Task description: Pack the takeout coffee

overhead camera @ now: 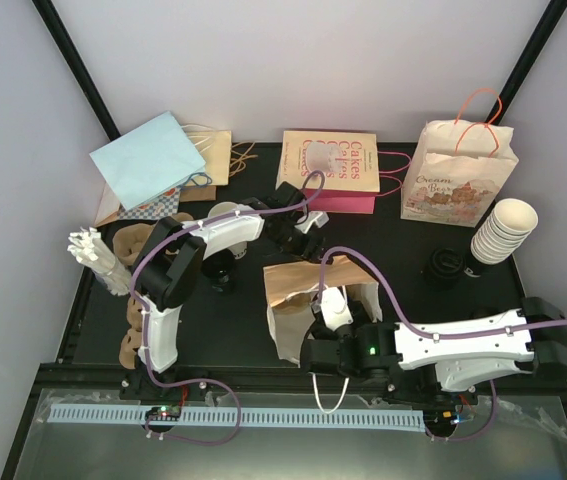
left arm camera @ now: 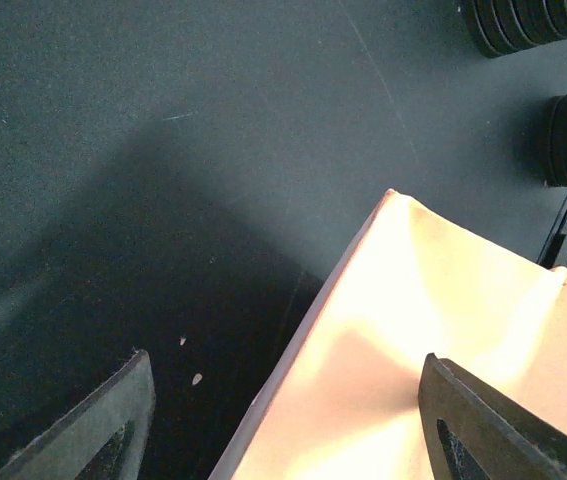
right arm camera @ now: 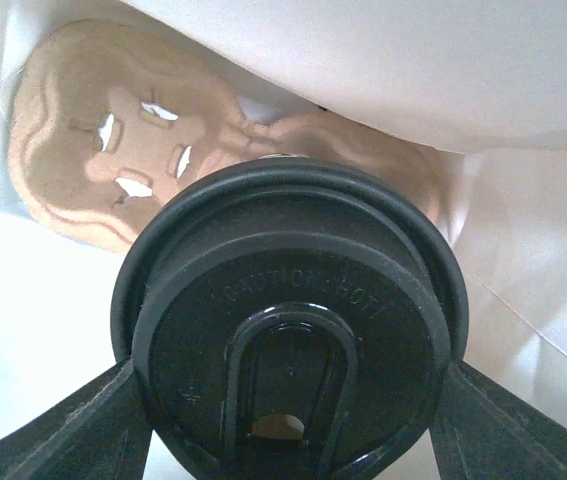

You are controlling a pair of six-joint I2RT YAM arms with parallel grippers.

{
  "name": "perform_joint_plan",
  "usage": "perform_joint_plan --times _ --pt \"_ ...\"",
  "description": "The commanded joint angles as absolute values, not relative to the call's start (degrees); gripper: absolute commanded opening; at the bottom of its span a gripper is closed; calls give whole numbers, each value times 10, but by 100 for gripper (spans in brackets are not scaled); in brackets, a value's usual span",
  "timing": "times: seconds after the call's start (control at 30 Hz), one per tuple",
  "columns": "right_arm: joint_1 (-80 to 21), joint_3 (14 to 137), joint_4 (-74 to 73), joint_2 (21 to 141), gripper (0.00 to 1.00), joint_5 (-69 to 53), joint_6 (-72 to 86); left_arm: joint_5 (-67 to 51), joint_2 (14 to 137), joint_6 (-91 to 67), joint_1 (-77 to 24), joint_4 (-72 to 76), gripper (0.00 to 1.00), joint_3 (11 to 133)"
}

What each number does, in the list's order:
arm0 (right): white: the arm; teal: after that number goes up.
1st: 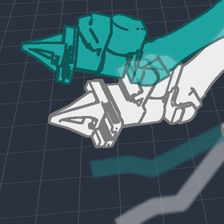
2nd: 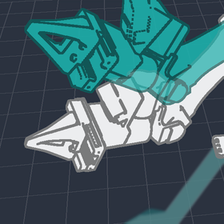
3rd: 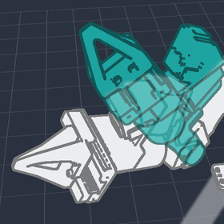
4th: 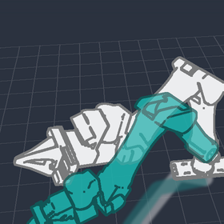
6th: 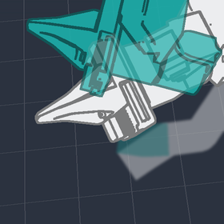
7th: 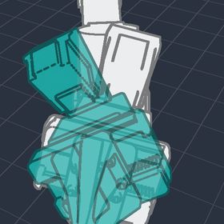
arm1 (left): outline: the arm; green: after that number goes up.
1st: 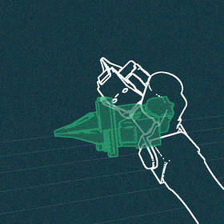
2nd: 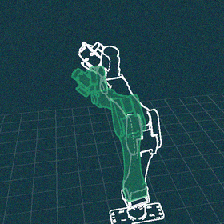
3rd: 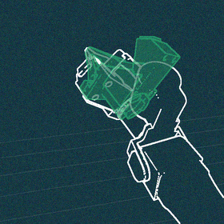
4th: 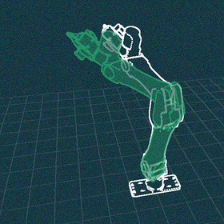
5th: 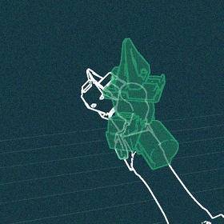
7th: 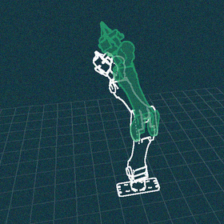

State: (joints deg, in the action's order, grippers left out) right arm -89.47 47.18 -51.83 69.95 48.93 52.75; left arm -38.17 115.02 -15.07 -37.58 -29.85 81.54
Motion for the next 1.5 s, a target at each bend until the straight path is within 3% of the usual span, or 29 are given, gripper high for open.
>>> perform_joint_plan --times 0.0,0.37,0.73,1.17,1.47 --pt "-891 489 -557 694 38 543 561 -365 1147 -141 -386 -330 74 815" --pt "-891 535 -659 762 37 595 637 -354 1138 -146 -396 -329 74 807" --pt "-858 452 -487 682 37 497 519 -350 1128 -154 -409 -323 74 796" --pt "-858 424 -483 691 35 420 535 -334 1083 -168 -417 -320 74 783" --pt "-859 409 -417 691 34 431 499 -317 1037 -167 -417 -342 75 791"
